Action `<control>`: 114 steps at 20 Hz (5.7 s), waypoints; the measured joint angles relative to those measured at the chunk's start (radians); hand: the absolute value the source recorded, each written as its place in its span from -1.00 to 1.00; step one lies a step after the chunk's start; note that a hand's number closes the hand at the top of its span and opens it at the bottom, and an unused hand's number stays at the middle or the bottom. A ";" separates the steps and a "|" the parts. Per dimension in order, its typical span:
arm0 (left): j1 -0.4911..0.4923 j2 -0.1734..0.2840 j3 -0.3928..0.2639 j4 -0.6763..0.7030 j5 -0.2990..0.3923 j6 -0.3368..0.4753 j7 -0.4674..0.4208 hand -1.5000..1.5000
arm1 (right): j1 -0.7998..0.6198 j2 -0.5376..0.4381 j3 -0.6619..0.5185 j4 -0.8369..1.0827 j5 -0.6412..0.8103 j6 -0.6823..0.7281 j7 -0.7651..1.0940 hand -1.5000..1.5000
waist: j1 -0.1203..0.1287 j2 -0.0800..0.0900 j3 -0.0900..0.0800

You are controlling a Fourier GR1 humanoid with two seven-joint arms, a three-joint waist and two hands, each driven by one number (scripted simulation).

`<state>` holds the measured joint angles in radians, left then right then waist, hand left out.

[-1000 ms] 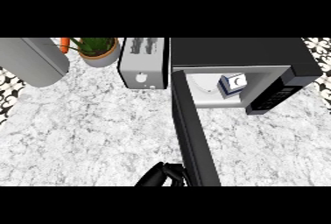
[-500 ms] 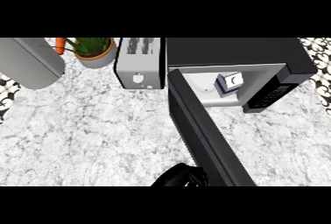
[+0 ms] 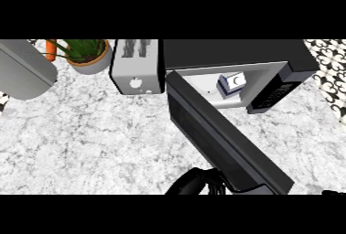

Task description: Pick up the milk, place it into the microwave and close the microwave

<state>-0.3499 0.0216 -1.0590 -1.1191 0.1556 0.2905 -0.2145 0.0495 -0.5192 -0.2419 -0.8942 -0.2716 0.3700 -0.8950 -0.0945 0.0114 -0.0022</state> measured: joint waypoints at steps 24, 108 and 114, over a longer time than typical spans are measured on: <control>-0.449 -0.017 0.062 0.087 0.280 0.250 -0.005 1.00 | -0.094 -0.068 0.098 -0.244 -0.117 0.055 0.166 -1.00 | -0.192 0.038 0.002; -0.727 -0.023 0.369 0.202 0.944 0.152 -0.095 1.00 | -0.084 -0.168 0.552 -1.044 -0.347 0.338 0.590 1.00 | -0.285 0.084 0.009; -0.730 -0.023 0.357 0.232 0.979 0.054 -0.120 1.00 | -0.027 -0.148 0.574 -1.112 -0.320 0.304 0.588 1.00 | -0.270 0.077 0.009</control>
